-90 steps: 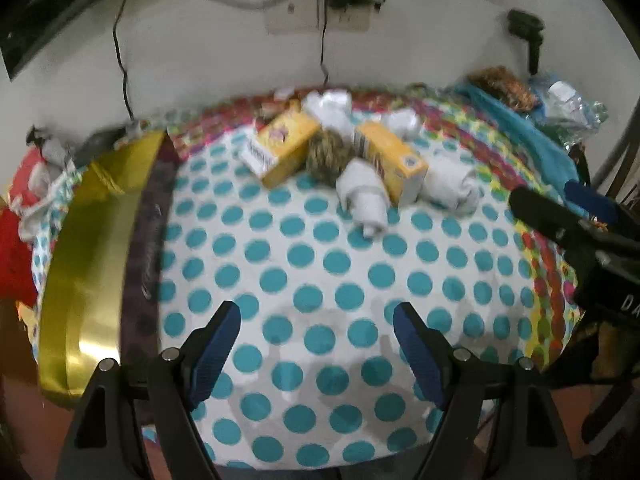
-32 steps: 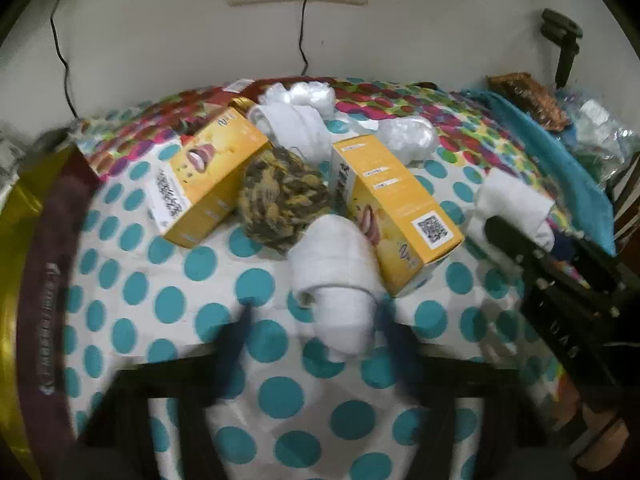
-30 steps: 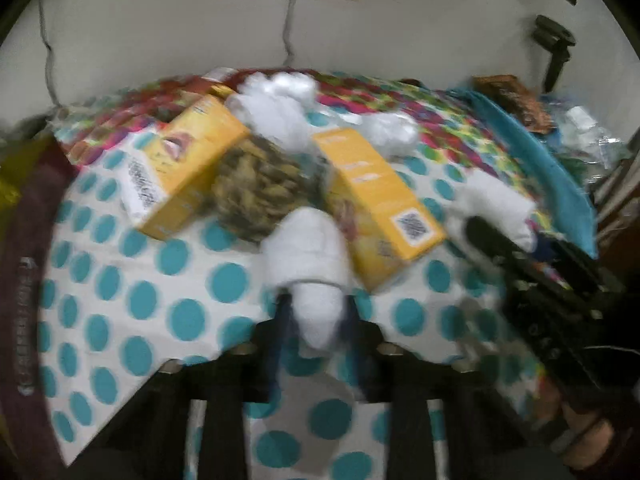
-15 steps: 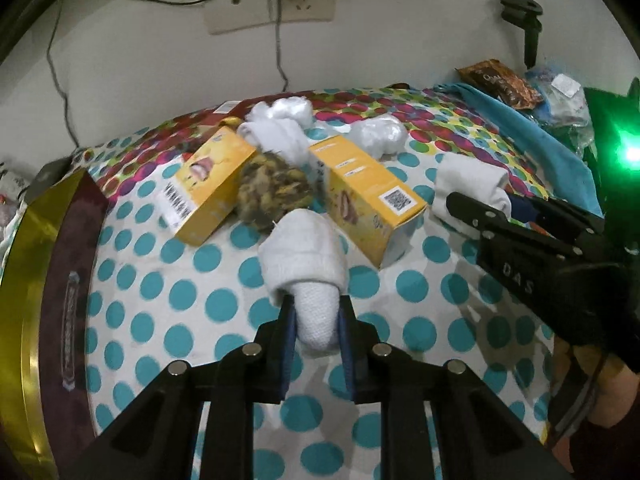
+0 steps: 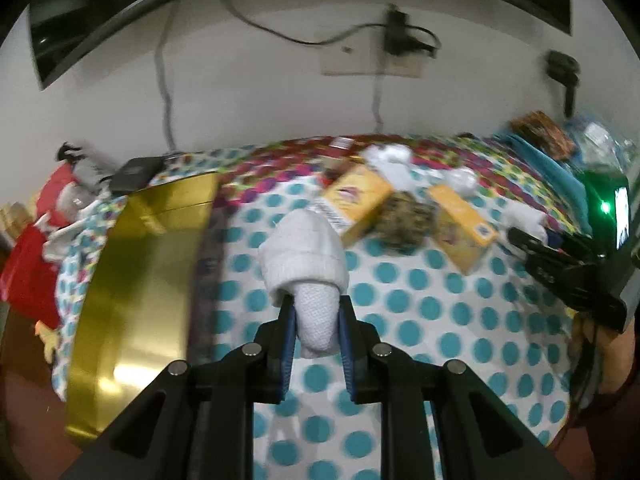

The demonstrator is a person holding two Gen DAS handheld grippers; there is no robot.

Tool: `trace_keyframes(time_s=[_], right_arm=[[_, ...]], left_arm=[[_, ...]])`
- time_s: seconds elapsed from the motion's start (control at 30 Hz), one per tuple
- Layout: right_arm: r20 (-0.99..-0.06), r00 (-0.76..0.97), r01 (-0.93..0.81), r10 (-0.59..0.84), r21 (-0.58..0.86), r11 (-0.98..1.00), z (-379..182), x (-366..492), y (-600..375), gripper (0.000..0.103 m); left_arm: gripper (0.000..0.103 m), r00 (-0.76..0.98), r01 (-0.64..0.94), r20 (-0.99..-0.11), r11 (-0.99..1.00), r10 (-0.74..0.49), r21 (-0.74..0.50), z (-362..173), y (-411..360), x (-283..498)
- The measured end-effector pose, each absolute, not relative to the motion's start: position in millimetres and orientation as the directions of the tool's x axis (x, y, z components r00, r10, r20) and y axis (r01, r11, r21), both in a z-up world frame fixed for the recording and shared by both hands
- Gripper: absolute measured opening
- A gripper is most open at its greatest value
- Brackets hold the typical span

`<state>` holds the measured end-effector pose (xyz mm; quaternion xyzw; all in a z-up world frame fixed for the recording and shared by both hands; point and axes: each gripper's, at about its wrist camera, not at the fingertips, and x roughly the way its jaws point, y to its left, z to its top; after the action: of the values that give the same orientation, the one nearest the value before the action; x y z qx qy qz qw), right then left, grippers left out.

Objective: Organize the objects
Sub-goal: 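Carry the left tool's sock into the gold tin tray and open it while right holds its sock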

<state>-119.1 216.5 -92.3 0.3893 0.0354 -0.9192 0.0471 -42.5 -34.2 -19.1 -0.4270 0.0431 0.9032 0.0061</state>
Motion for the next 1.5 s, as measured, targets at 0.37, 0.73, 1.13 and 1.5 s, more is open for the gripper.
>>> trace_keyframes(time_s=[0.37,0.73,1.13,1.5], right_arm=[[-0.733,-0.679,0.108,-0.043,-0.042,-0.993,-95.5,-121.9,213.8,0.033],[-0.736,-0.676,0.107,-0.025,-0.065,-0.992,-95.8,-122.6,211.0,0.034],[-0.742,-0.671,0.108,-0.011,-0.083,-0.991,-97.2,-124.1,208.1,0.035],[-0.742,-0.67,0.109,-0.011,-0.084,-0.99,-97.4,-124.7,207.8,0.035]], left_arm=[[0.02,-0.617,0.104,-0.779,-0.993,-0.108,0.055,-5.6,-123.6,-28.4],[0.02,-0.529,0.168,-0.83,-0.981,-0.176,0.101,-44.8,-173.3,-39.0],[0.023,-0.497,0.186,-0.853,-0.979,-0.163,0.079,-60.1,-184.3,-43.1],[0.04,-0.525,0.198,-0.834,-0.977,-0.169,0.073,-49.7,-178.7,-28.9]])
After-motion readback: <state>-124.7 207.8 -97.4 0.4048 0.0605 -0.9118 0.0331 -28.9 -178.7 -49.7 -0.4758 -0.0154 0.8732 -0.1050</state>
